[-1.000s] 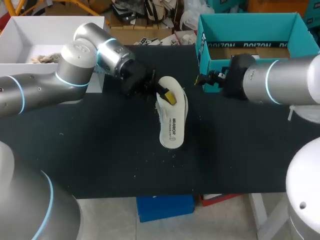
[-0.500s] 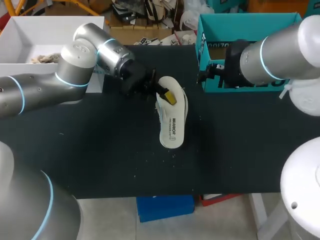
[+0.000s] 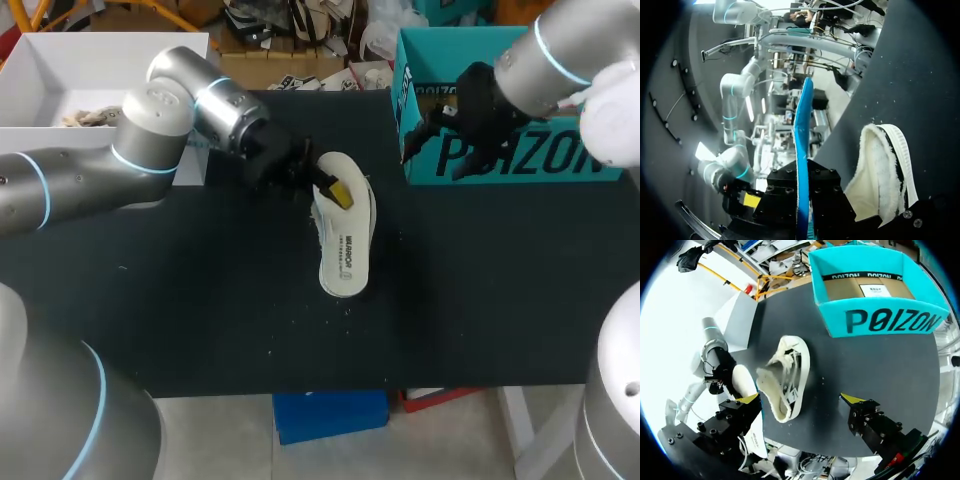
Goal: Take the shoe out of the shoebox, open the shoe tongue, remove and reinsert the insole, then place the shoe into the shoebox
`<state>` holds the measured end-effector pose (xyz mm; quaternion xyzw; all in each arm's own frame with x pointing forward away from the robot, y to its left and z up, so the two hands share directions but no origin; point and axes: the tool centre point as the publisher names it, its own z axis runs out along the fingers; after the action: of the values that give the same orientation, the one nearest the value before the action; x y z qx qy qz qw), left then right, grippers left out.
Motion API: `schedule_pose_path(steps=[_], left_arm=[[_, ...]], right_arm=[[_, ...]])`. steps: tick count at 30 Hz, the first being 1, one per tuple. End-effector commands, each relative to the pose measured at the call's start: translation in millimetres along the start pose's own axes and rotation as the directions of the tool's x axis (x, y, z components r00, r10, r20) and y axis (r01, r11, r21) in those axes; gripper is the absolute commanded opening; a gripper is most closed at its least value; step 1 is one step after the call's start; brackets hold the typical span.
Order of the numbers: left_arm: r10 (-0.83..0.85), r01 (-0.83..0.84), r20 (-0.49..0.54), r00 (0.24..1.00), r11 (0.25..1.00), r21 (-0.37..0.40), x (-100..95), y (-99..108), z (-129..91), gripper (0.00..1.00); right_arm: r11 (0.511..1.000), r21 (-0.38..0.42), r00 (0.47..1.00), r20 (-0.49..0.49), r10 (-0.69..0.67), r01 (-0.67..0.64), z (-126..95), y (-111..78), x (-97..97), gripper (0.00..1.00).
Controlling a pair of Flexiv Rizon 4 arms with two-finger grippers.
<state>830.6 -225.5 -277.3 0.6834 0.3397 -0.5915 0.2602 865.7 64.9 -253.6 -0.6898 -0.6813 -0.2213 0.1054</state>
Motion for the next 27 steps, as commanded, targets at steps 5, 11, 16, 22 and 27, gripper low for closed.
schedule_pose_path(steps=[5, 11, 16, 22, 27], left_arm=[[-0.009, 0.009, -0.001, 1.000, 1.000, 0.000, 3.2, 2.2, -0.3, 0.00], [-0.009, 0.009, -0.006, 1.000, 1.000, 0.012, 2.0, 4.0, 4.9, 0.00], [-0.015, 0.015, -0.010, 1.000, 1.000, 0.008, 2.1, 4.3, 5.4, 0.00], [-0.018, 0.019, -0.017, 1.000, 1.000, 0.009, 2.0, 8.3, 8.0, 0.00], [-0.019, 0.020, -0.019, 1.000, 1.000, 0.011, 2.6, 9.8, 9.5, 0.00]], right_arm=[[0.329, 0.944, 1.000, -0.024, 0.008, 0.020, -0.3, 5.5, -3.5, 1.00], [0.340, 0.934, 0.994, -0.104, -0.045, 0.113, 10.3, 3.1, -22.2, 1.00], [0.443, 0.890, 0.994, -0.104, -0.037, 0.110, 15.6, -1.2, -34.3, 1.00], [0.528, 0.843, 0.994, -0.103, -0.030, 0.104, 7.1, 0.5, -39.6, 1.00], [0.536, 0.838, 0.995, -0.095, -0.032, 0.097, 3.1, 3.5, -39.5, 1.00]])
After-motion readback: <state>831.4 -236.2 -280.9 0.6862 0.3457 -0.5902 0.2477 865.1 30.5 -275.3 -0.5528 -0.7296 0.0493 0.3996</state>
